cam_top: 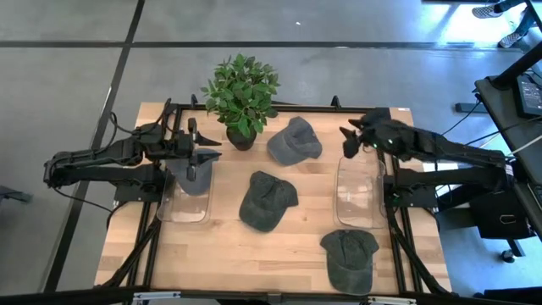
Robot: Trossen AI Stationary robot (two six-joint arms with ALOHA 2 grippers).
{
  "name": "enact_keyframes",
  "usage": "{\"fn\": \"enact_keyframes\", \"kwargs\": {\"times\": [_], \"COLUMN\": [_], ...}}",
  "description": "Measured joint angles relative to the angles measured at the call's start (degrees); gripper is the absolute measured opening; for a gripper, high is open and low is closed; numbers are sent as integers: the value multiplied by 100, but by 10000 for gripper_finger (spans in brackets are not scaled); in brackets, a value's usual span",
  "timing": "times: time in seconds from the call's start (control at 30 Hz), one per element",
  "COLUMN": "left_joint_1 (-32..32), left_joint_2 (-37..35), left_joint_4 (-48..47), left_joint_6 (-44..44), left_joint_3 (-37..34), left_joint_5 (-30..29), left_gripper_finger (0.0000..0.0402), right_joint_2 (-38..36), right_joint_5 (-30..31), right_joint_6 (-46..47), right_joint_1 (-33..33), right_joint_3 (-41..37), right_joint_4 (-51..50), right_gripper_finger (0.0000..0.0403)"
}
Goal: Pick & Place hat
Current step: Put the gray cap into the left transparent bin
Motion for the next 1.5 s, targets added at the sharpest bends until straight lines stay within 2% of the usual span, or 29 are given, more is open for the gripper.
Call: {"fn": "enact_keyframes", "kwargs": {"times": [0.2, 0.33, 0.47, 0.53, 0.6, 0.7, 0.8, 0.9, 0.97, 1.07, 1.5], "left_joint_1": [1, 2, 2, 2, 2, 2, 2, 1, 1, 0, 0], "left_joint_2": [0, 0, 0, 0, 0, 0, 2, 3, 11, 25, 28], "left_joint_4": [0, -1, -2, -2, -2, -19, -47, -47, -48, -48, -158], "left_joint_6": [-2, -21, -166, -218, -304, -454, -468, -472, -470, -472, -469], "left_joint_3": [0, 0, 0, 0, 0, 0, 0, 0, 0, 2, 2], "left_joint_5": [0, 0, 0, 1, 2, 2, 1, 2, 2, 2, 2], "left_gripper_finger": [136, 136, 132, 132, 133, 136, 136, 134, 133, 133, 132], "right_joint_2": [944, 1550, 2087, 2266, 2458, 2771, 3040, 3242, 3398, 3645, 4629], "right_joint_5": [-651, -1324, -1601, -1945, -2314, -2304, -2335, -2945, -3399, -3721, -3735], "right_joint_6": [-19, 146, -144, -139, -340, -905, -936, -766, -612, -384, -101], "right_joint_1": [-578, -1081, -1486, -1636, -1805, -2016, -2181, -2356, -2420, -2422, -1917], "right_joint_3": [783, 829, 828, 848, 953, 1213, 1343, 1331, 1300, 1246, 1238], "right_joint_4": [-528, -751, -798, -706, -816, -1359, -1672, -1486, -1436, -1423, -940], "right_gripper_finger": [217, 247, 280, 291, 295, 296, 296, 295, 291, 284, 277]}}
